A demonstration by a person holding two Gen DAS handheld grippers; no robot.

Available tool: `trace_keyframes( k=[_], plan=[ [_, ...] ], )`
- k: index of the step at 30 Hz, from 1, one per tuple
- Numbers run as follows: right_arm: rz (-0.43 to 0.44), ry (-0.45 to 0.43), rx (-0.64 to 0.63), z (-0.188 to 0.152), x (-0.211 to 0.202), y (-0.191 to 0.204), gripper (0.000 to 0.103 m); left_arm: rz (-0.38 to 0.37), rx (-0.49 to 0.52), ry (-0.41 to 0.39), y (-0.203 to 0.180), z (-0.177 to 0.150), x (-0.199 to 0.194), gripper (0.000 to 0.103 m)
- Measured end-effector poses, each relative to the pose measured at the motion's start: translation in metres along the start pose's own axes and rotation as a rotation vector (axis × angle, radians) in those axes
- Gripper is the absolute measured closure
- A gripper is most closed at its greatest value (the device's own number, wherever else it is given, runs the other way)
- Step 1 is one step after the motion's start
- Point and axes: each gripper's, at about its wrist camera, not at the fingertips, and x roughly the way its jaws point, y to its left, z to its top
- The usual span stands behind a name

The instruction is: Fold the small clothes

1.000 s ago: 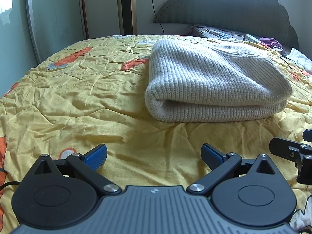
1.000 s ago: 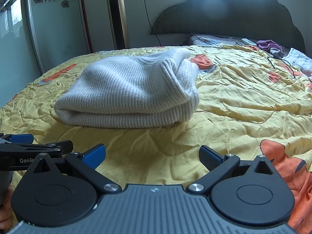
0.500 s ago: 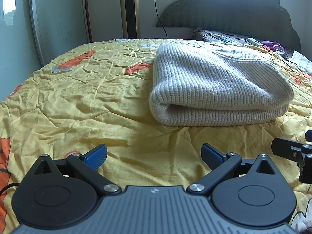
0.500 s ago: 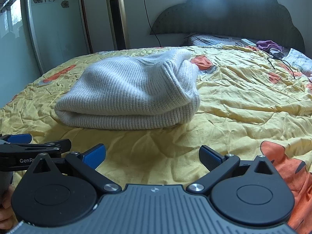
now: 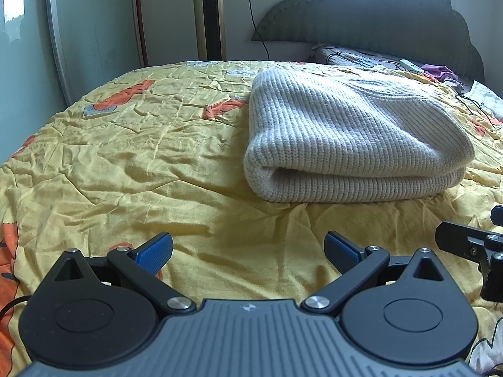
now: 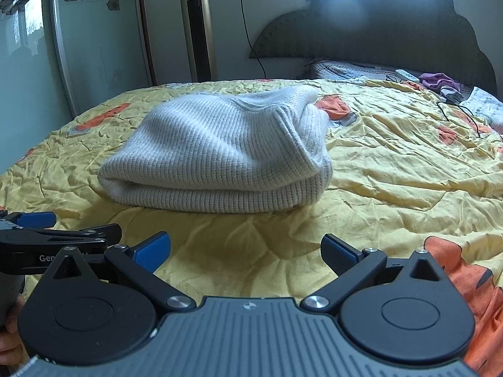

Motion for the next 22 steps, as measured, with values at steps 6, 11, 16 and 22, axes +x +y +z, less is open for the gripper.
trace_keyframes(
  k=[6, 11, 16, 22],
  plan=[
    [0.003, 0.004, -0.004, -0.0013, 0.0015, 0.0012, 0.000, 0.000, 0.002, 0.001, -0.0006, 0.0000, 0.0001, 0.000],
    [0.006, 0.004, -0.009, -0.0014, 0.0018, 0.0031, 0.000, -0.007, -0.002, 0.009, 0.0008, 0.0004, 0.0015, 0.000],
    [0.009, 0.007, -0.014, -0.0011, 0.0031, 0.0052, 0.000, -0.029, -0.014, 0.016, 0.0037, 0.0012, 0.0033, 0.000],
    [0.016, 0.019, -0.008, -0.0003, 0.0078, 0.0048, 0.000, -0.029, 0.000, 0.010, 0.0027, 0.0026, 0.0046, 0.000]
  ],
)
